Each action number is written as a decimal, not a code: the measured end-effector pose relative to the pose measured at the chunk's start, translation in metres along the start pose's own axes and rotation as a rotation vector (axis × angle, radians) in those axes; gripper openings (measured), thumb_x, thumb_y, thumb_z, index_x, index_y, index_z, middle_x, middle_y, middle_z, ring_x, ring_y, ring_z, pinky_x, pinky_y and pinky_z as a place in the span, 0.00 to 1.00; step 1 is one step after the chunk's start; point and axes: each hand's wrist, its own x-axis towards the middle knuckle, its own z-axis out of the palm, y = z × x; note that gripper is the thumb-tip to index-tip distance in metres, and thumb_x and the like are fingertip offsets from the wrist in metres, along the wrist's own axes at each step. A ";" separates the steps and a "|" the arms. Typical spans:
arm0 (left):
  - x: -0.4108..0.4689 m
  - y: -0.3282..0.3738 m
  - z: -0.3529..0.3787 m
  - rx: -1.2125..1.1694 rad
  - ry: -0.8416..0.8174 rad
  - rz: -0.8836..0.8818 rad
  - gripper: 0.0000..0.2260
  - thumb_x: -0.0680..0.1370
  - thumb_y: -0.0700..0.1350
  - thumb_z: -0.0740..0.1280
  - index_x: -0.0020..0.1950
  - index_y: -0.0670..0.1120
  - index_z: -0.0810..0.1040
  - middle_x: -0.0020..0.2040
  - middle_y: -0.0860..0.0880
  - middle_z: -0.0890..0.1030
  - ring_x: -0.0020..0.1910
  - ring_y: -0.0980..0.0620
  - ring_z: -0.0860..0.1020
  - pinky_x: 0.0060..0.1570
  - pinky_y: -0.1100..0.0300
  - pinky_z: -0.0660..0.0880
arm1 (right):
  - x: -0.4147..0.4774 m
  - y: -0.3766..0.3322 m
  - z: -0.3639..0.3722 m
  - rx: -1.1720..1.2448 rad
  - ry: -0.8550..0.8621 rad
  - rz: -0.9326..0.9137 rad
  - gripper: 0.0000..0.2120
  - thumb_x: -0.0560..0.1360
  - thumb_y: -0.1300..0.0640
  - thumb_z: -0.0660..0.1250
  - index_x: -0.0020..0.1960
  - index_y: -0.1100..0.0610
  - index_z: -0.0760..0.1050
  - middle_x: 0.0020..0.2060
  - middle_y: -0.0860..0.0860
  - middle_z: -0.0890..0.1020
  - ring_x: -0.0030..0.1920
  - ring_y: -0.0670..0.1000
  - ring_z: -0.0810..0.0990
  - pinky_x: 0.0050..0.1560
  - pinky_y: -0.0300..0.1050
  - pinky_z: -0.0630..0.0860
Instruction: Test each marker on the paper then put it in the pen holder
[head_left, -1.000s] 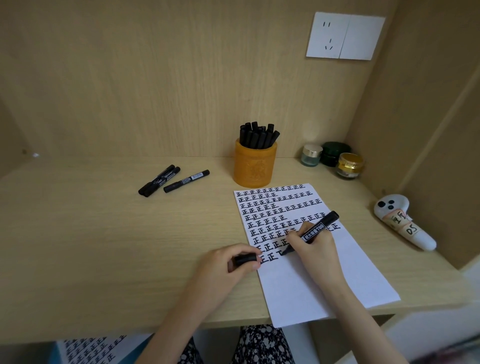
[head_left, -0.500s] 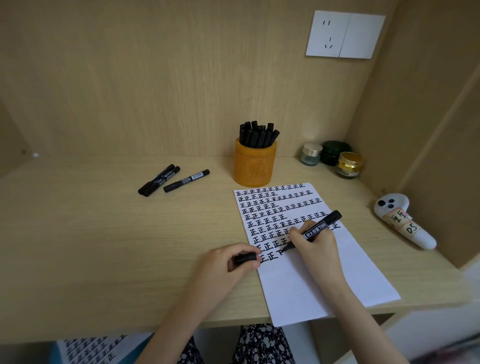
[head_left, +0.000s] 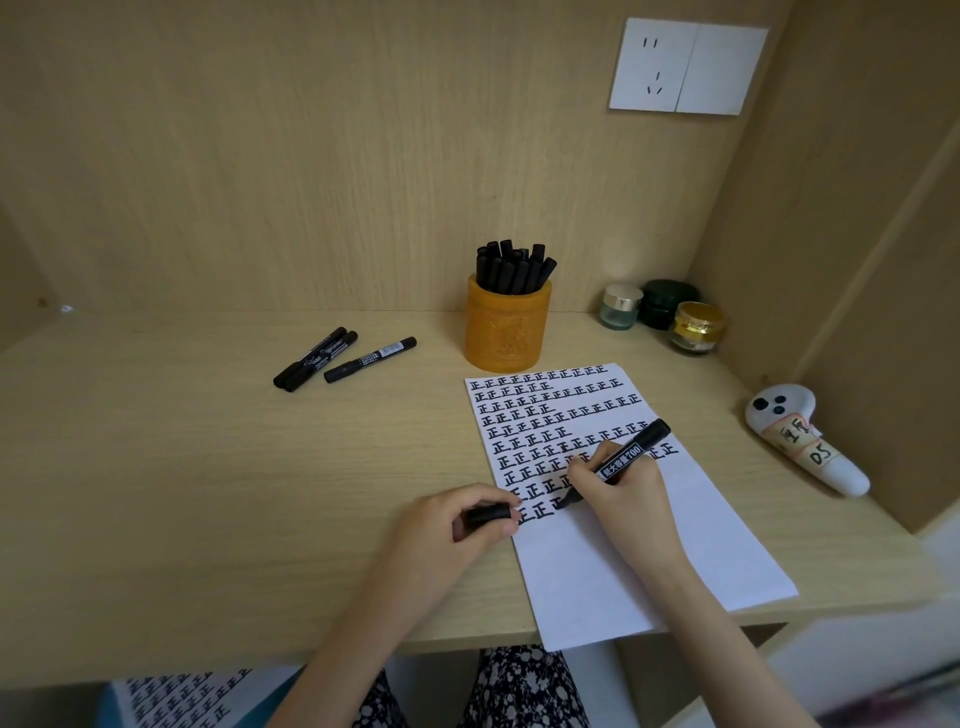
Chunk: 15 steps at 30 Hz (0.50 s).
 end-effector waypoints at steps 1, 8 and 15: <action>0.000 -0.001 0.000 0.001 0.001 0.000 0.08 0.74 0.50 0.69 0.49 0.63 0.79 0.42 0.69 0.80 0.29 0.64 0.69 0.33 0.72 0.66 | 0.000 0.000 0.000 -0.001 -0.003 0.001 0.15 0.72 0.64 0.68 0.31 0.64 0.66 0.22 0.44 0.65 0.26 0.45 0.62 0.27 0.36 0.60; 0.001 -0.003 0.000 0.012 -0.007 0.002 0.08 0.74 0.51 0.69 0.49 0.64 0.78 0.42 0.69 0.80 0.29 0.63 0.68 0.33 0.71 0.67 | -0.001 0.000 -0.001 0.020 0.004 0.002 0.15 0.72 0.65 0.68 0.30 0.59 0.65 0.22 0.45 0.64 0.27 0.46 0.62 0.27 0.36 0.59; 0.001 -0.004 0.001 0.025 -0.002 -0.001 0.08 0.73 0.52 0.69 0.50 0.64 0.79 0.41 0.67 0.81 0.29 0.64 0.68 0.32 0.71 0.65 | -0.002 0.000 -0.001 0.023 -0.022 -0.021 0.15 0.72 0.64 0.68 0.32 0.67 0.66 0.23 0.47 0.66 0.27 0.46 0.63 0.28 0.36 0.60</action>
